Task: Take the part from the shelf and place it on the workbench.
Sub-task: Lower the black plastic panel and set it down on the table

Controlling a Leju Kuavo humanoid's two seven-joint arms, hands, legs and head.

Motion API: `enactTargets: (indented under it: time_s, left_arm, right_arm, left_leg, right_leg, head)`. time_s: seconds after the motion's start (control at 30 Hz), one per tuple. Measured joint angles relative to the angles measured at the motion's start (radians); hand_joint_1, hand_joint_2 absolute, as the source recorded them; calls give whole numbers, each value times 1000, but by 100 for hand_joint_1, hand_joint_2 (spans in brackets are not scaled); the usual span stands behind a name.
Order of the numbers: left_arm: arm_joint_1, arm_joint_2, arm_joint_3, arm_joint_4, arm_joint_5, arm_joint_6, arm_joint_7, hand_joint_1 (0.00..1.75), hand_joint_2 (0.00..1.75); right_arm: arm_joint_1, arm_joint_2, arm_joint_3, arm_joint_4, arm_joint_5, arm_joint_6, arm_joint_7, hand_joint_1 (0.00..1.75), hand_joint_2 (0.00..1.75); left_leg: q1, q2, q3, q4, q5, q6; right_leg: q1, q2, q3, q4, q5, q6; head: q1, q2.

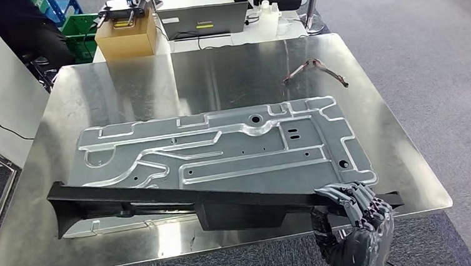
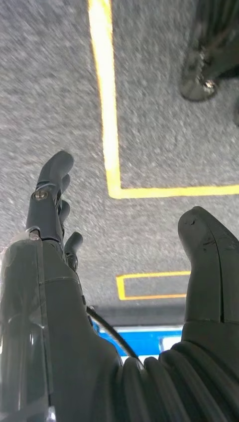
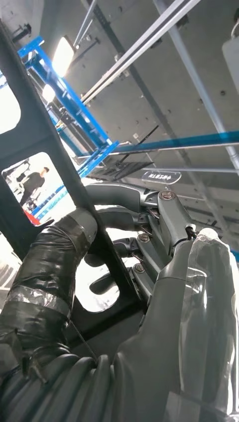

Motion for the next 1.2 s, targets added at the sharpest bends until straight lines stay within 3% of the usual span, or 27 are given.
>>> enactTargets:
  time_s: [0.07, 0.1, 0.13, 0.2, 0.27, 0.3, 0.33, 0.43, 0.53, 0.7, 0.87, 0.9, 1.0, 1.03, 1.07, 1.1, 1.13, 1.2]
  left_arm:
    - [0, 0, 0, 0, 0, 0, 0, 0, 175]
    - [0, 0, 0, 0, 0, 0, 0, 0, 175]
    - [1, 0, 0, 0, 0, 0, 0, 0, 175]
    - [2, -1, 0, 0, 0, 0, 0, 0, 175]
    - [1, -3, 0, 0, 0, 0, 0, 0, 175]
    - [0, -3, 0, 0, 0, 0, 0, 0, 175]
    - [-1, -3, 0, 0, 0, 0, 0, 0, 175]
    - [-2, -2, 0, 0, 0, 0, 0, 0, 175]
    - [-3, -1, 0, 0, 0, 0, 0, 0, 175]
    - [-3, 0, 0, 0, 0, 0, 0, 0, 175]
    - [-2, 0, 0, 0, 0, 0, 0, 0, 175]
    - [-2, 0, 0, 0, 0, 0, 0, 0, 175]
    - [-2, 0, 0, 0, 0, 0, 0, 0, 175]
    - [-1, 0, 0, 0, 0, 0, 0, 0, 175]
    - [-1, 0, 0, 0, 0, 0, 0, 0, 175]
    - [0, 0, 0, 0, 0, 0, 0, 0, 175]
    - [1, -1, 0, 0, 0, 0, 0, 0, 175]
    - [1, -2, 0, 0, 0, 0, 0, 0, 175]
  right_arm:
    - [1, 0, 0, 0, 0, 0, 0, 175, 175]
    - [1, 0, 0, 0, 0, 0, 0, 175, 175]
    - [1, -1, 0, 0, 0, 0, 0, 175, 175]
    - [1, -1, 0, 0, 0, 0, 0, 175, 175]
    - [1, -1, 0, 0, 0, 0, 0, 175, 175]
    - [2, -1, 0, 0, 0, 0, 0, 175, 175]
    - [2, -1, 0, 1, 0, 0, 0, 175, 175]
    - [2, -1, 0, 0, 0, 0, 0, 175, 175]
    - [1, 0, 0, 0, 0, 0, 0, 175, 175]
    - [1, 0, 0, 0, 0, 0, 0, 175, 175]
    - [2, -1, 0, 0, 0, 0, 0, 175, 175]
    - [1, -1, 0, 0, 0, 0, 0, 175, 175]
    - [1, -1, 0, 0, 0, 0, 0, 175, 175]
    - [2, -1, 0, 0, 0, 0, 0, 175, 175]
    - [2, -1, 0, 0, 0, 0, 0, 175, 175]
    - [2, -1, 0, 0, 0, 0, 0, 175, 175]
    - [2, -1, 0, 0, 0, 0, 0, 175, 175]
    - [2, -1, 0, 1, 0, 0, 0, 175, 175]
  left_leg:
    - [-1, 0, 7, 0, -9, 2]
    - [-1, 0, 13, 0, -15, 2]
    - [-1, -1, 21, 0, -22, 0]
    - [-1, -1, 40, 0, -36, -4]
    - [-2, -3, 52, 1, -48, -14]
    - [-3, -3, 56, 4, -52, -21]
    - [-5, -3, 57, 6, -56, -20]
    - [-5, 0, 61, 3, -66, -5]
    - [-5, -1, 71, -2, -70, -7]
    - [-6, -1, 74, -5, -76, -5]
    - [-4, -1, 89, -35, -64, 3]
    - [0, -1, 97, -44, -59, 3]
    - [5, 1, 105, -52, -53, 3]
    - [5, 1, 105, -52, -53, 2]
    - [6, 1, 106, -51, -55, -1]
    - [8, 1, 109, -51, -58, -5]
    - [10, 0, 114, -49, -62, -10]
    - [16, -2, 123, -43, -72, -25]
  right_leg:
    - [-3, 0, -78, 101, -46, 6]
    - [-3, 0, -100, 114, -43, 8]
    - [-4, -1, -105, 93, -18, 7]
    - [-3, -1, -76, -27, 79, 0]
    - [3, -3, -50, -121, 119, -11]
    - [6, -3, -46, -138, 123, -17]
    - [7, -3, -44, -140, 119, -18]
    - [6, -1, -32, -144, 136, -19]
    - [7, 0, -26, -145, 129, -24]
    - [5, 0, -24, -146, 124, -22]
    - [4, -1, -20, -131, 146, -11]
    - [4, -2, -27, -115, 137, -7]
    - [-2, -2, -92, 18, 45, 6]
    - [-5, -2, -119, 69, 21, 11]
    - [-9, -2, -135, 96, 14, 16]
    - [-13, -3, -134, 88, 29, 20]
    - [-18, -3, -113, 42, 61, 24]
    - [-23, -3, -56, -87, 120, 29]
  head:
    - [0, 0]
    - [0, 0]
    - [0, 0]
    - [0, 0]
    - [0, 0]
    - [0, 0]
    - [0, 0]
    - [0, 0]
    - [0, 0]
    - [0, 0]
    - [0, 0]
    - [0, 0]
    - [0, 0]
    - [0, 0]
    - [0, 0]
    - [0, 0]
    - [0, 0]
    - [0, 0]
